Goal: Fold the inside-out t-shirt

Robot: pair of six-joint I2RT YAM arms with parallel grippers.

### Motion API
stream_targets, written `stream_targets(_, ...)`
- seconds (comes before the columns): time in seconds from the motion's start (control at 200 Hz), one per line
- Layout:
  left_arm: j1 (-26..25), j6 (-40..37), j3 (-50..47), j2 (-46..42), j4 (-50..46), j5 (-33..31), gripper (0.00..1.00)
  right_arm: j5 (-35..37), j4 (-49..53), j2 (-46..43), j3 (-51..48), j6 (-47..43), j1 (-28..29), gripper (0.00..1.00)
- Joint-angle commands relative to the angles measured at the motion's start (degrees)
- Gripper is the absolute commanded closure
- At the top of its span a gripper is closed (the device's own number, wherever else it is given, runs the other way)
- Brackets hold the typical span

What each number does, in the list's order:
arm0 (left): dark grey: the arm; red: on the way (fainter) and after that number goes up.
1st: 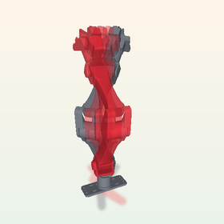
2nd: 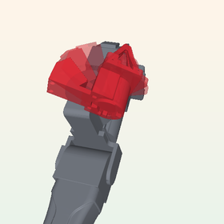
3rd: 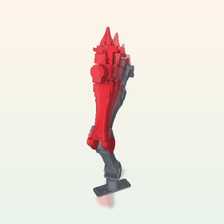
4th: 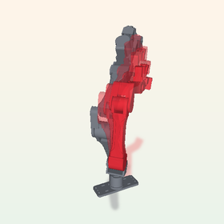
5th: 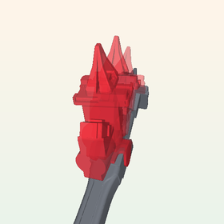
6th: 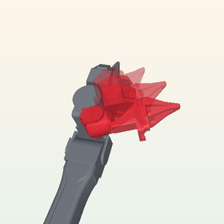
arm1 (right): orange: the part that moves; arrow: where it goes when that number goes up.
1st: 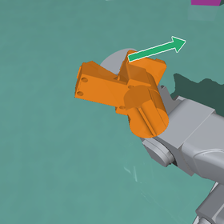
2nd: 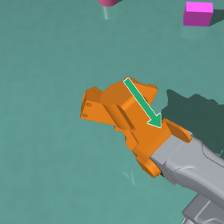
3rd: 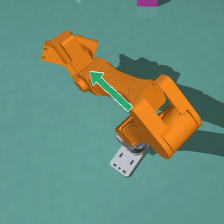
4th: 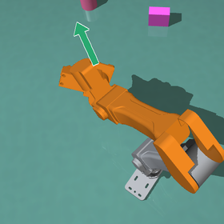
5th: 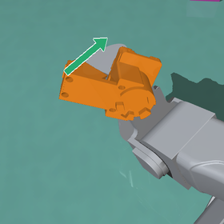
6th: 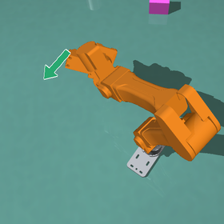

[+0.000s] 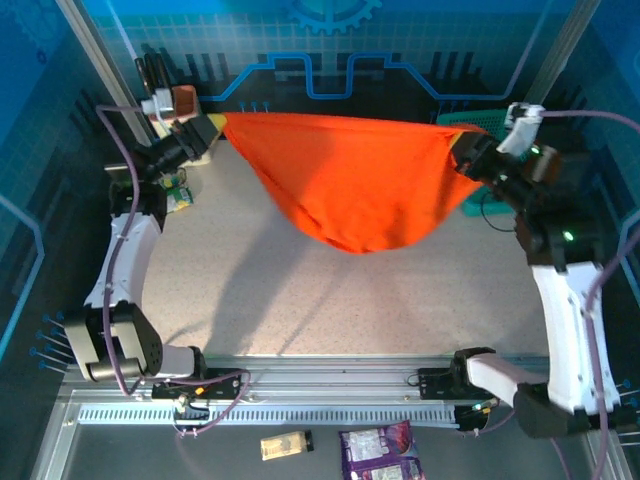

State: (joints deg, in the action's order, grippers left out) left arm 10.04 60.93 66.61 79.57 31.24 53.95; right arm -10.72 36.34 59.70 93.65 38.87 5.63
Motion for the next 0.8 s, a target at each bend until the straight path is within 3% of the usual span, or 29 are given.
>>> stream_targets(0.0,1.10,1.89,0.97,-0.66,3.16,-2.56,1.00,-1.89,-1.51,0.73,-2.70,2.36,-1.01,1.00)
stream_targets(0.095,1.45,5.63,5.33,-0.21,6.94,-1.56,1.00,-11.37,-4.34,4.62,-7.20,6.57,-0.97,1.00)
stream_targets(0.205,1.73,7.27,10.18,0.06,8.22,-1.00,1.00,-13.76,-2.75,7.41,-9.16,7.01,-0.99,1.00)
stream_targets(0.43,1.73,-18.16,11.25,-0.73,-29.50,-7.79,1.00,-9.30,0.67,6.39,-8.08,3.37,-0.96,1.00)
stream_targets(0.58,1.73,-23.38,6.16,-0.22,-35.65,-11.07,1.00,-11.33,1.73,7.48,-9.12,2.40,1.58,1.00)
stream_targets(0.795,1.73,-28.58,0.40,1.91,-41.44,-12.40,1.00,-10.90,3.26,10.16,-17.30,2.02,14.66,1.00)
